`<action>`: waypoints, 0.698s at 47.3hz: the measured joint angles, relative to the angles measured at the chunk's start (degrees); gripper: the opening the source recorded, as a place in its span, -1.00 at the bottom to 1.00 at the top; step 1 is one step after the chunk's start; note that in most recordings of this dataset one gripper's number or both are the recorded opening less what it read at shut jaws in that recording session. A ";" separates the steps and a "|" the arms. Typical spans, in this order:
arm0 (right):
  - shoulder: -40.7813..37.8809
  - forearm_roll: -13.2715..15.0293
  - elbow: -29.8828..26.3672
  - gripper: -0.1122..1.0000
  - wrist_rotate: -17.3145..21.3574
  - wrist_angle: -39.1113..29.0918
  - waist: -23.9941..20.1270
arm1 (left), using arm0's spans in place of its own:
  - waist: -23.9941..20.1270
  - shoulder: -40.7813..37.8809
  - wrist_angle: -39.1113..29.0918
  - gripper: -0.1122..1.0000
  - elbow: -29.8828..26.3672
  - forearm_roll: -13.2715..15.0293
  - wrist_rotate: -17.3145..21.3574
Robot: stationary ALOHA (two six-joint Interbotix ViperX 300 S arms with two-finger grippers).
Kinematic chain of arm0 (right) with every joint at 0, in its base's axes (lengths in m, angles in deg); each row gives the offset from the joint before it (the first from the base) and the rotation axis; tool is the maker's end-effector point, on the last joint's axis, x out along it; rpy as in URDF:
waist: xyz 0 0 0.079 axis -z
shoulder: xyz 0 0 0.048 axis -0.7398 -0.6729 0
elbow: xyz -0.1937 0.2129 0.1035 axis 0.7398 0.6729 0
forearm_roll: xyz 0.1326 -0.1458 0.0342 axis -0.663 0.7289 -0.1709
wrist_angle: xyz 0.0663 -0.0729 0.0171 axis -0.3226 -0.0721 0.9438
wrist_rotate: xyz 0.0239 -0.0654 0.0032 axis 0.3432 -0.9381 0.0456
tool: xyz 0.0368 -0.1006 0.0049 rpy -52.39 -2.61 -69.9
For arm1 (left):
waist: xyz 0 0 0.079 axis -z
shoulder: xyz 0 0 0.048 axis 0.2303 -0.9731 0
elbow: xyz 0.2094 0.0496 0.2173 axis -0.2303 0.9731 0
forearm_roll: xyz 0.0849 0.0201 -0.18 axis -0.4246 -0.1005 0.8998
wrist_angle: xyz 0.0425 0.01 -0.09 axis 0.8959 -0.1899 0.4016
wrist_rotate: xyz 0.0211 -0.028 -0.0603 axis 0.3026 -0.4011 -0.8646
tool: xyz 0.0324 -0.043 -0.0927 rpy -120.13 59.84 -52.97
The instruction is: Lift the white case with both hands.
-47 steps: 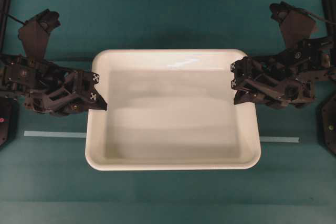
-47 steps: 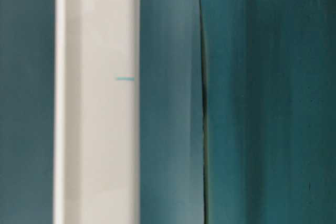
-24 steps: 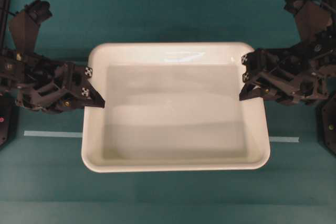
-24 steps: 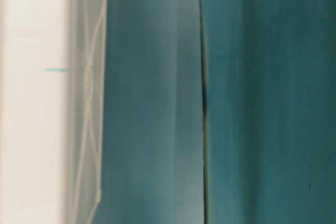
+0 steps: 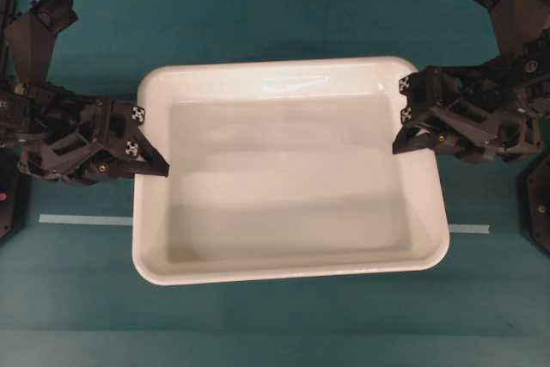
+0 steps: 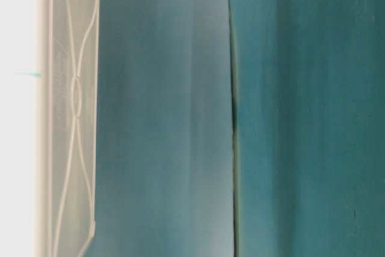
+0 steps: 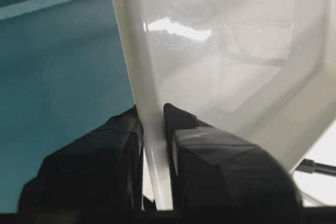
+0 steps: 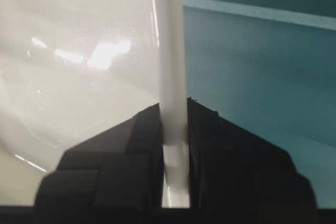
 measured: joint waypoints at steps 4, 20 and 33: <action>0.09 0.18 -0.09 -0.62 0.00 -0.09 0.09 | 0.00 0.09 0.00 -0.63 -0.53 0.00 0.00; 0.53 0.26 -2.11 -0.62 0.35 -2.02 0.09 | -1.58 1.85 -2.72 -0.63 -2.20 0.00 0.00; 0.62 0.53 -3.43 -0.62 0.35 -2.20 0.09 | -2.46 2.64 -3.60 -0.63 -3.69 0.00 0.09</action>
